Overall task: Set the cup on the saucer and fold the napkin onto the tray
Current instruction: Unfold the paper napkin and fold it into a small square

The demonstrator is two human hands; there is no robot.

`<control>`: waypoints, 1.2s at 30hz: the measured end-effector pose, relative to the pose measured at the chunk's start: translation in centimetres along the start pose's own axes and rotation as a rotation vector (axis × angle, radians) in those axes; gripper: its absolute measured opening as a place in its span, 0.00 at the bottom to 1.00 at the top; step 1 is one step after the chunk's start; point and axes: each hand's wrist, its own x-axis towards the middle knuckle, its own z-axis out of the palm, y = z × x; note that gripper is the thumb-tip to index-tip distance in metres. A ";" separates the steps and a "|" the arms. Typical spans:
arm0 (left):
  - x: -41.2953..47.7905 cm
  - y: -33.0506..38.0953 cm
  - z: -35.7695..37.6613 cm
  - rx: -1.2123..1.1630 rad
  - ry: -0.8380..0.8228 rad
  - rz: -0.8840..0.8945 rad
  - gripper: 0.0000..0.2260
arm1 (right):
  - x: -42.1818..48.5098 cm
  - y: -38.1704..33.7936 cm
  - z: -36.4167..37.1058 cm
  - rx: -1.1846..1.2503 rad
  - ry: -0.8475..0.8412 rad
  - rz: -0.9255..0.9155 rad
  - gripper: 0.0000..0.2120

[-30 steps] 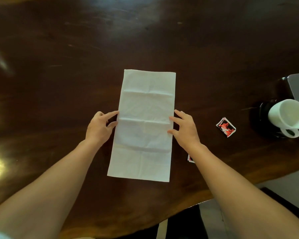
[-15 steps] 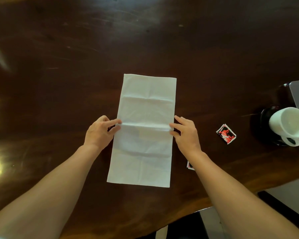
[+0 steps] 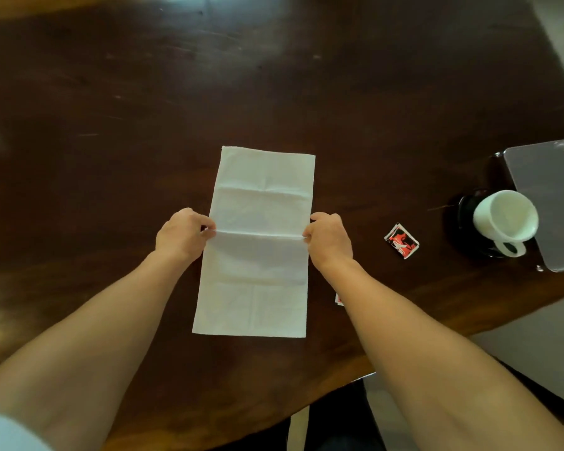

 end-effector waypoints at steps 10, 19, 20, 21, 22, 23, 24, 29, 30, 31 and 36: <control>-7.3 2.1 -5.8 -0.146 0.292 0.186 0.04 | -5.9 -1.3 -6.7 0.055 0.145 -0.133 0.07; -11.4 3.9 -11.5 -0.342 0.492 0.277 0.04 | -9.2 -4.8 -13.4 0.205 0.307 -0.226 0.05; -11.7 4.2 -12.0 -0.374 0.521 0.288 0.04 | -9.7 -5.1 -14.2 0.225 0.321 -0.238 0.04; -12.1 4.6 -12.5 -0.411 0.545 0.296 0.04 | -10.1 -5.4 -14.9 0.251 0.337 -0.251 0.05; -12.6 5.0 -13.0 -0.449 0.562 0.300 0.05 | -10.5 -5.7 -15.7 0.284 0.348 -0.260 0.05; -13.1 5.5 -13.6 -0.488 0.570 0.298 0.05 | -10.9 -5.9 -16.5 0.318 0.355 -0.267 0.05; -13.6 6.0 -14.2 -0.534 0.573 0.291 0.04 | -11.2 -6.1 -17.4 0.354 0.356 -0.273 0.05; -15.5 8.9 -17.3 -0.788 0.595 0.324 0.05 | -12.6 -6.3 -21.4 0.496 0.278 -0.349 0.04; -15.7 9.4 -17.8 -0.827 0.590 0.337 0.04 | -12.7 -6.3 -22.0 0.529 0.270 -0.353 0.06; -16.1 10.1 -18.3 -0.875 0.575 0.346 0.05 | -12.7 -6.2 -22.6 0.564 0.265 -0.353 0.07; -20.0 15.5 -20.8 -1.231 0.370 0.292 0.11 | -13.8 -5.0 -27.3 0.752 0.210 -0.382 0.07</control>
